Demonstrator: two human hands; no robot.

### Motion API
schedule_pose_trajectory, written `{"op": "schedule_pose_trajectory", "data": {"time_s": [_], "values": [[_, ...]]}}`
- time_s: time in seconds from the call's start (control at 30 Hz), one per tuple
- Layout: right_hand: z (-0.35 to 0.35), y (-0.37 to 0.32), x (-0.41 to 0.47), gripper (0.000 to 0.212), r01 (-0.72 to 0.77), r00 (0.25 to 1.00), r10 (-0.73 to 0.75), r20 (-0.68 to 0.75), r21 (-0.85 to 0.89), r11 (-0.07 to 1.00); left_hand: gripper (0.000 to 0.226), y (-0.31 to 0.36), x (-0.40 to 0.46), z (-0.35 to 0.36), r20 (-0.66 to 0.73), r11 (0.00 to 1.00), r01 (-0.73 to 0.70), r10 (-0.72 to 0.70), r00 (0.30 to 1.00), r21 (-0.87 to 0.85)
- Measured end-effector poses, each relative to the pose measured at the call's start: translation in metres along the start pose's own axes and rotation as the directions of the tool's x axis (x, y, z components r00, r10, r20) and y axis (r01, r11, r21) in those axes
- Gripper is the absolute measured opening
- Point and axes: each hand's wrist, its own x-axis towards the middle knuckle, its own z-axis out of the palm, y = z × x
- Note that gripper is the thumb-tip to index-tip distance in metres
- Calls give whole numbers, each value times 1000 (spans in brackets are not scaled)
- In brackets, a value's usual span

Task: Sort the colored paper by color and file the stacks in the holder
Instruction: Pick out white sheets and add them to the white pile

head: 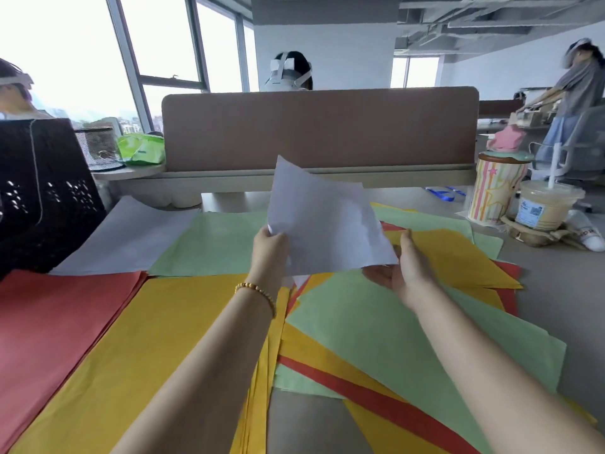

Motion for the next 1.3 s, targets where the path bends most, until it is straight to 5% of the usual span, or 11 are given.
{"op": "schedule_pose_trajectory", "data": {"time_s": [0.2,0.33,0.47,0.6,0.73,0.9,1.0,1.07,1.17,1.23,1.3], "values": [[68,3,-6,15,-23,944,151,295,-396,918,27,11,32,-84,-64,993,2,6,998,117],[139,39,-8,9,89,939,147,310,-634,768,21,4,55,-151,-158,972,71,-36,987,225],[212,73,1,17,150,949,83,306,-665,731,19,4,81,-216,-239,943,105,-28,971,315],[273,93,8,26,105,943,104,315,-581,807,64,7,101,-271,-270,908,104,11,963,406],[314,105,21,20,49,952,123,280,-534,844,45,4,115,-307,-286,823,162,0,958,544],[347,126,36,24,-26,950,184,254,-523,852,36,-7,139,-319,-324,637,200,82,943,744],[358,144,45,54,114,919,138,370,-583,804,46,-12,153,-317,-282,437,197,137,950,878],[363,155,47,59,298,877,74,475,-658,692,45,-15,159,-314,-249,288,192,177,952,938],[362,161,50,37,612,779,-40,626,-744,268,37,-17,164,-312,-230,139,206,193,954,969],[358,163,52,38,665,746,19,666,-746,43,32,-19,166,-312,-220,11,222,180,959,975],[356,164,53,43,655,754,128,645,-752,-73,36,-21,167,-313,-186,-133,212,186,965,968]]}}
